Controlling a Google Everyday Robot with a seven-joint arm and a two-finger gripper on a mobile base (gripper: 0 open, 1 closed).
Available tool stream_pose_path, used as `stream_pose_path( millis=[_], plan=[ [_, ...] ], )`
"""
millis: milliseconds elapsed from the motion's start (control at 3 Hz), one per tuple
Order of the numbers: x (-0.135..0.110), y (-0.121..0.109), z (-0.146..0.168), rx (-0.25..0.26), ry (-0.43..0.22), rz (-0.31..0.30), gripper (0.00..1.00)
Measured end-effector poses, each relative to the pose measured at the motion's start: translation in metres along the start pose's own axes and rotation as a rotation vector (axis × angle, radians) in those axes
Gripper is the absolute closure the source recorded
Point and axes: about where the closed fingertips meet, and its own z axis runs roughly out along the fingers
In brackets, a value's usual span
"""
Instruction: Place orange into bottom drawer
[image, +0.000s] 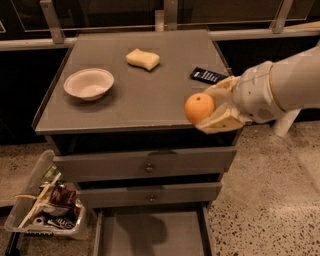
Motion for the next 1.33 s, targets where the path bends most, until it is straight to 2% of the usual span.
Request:
stream_pose_path(
  millis=[333,667,1000,1333],
  plan=[
    [0.013,0.050,-0.019,0.021,0.032,-0.015,1.00],
    [0.047,0.104,-0.018,0.009,0.076,0.008,1.00],
    [0.047,0.104,-0.018,0.009,0.076,0.008,1.00],
    [0.066,0.117,0.000,-0.004,0.102,0.058,1.00]
  ],
)
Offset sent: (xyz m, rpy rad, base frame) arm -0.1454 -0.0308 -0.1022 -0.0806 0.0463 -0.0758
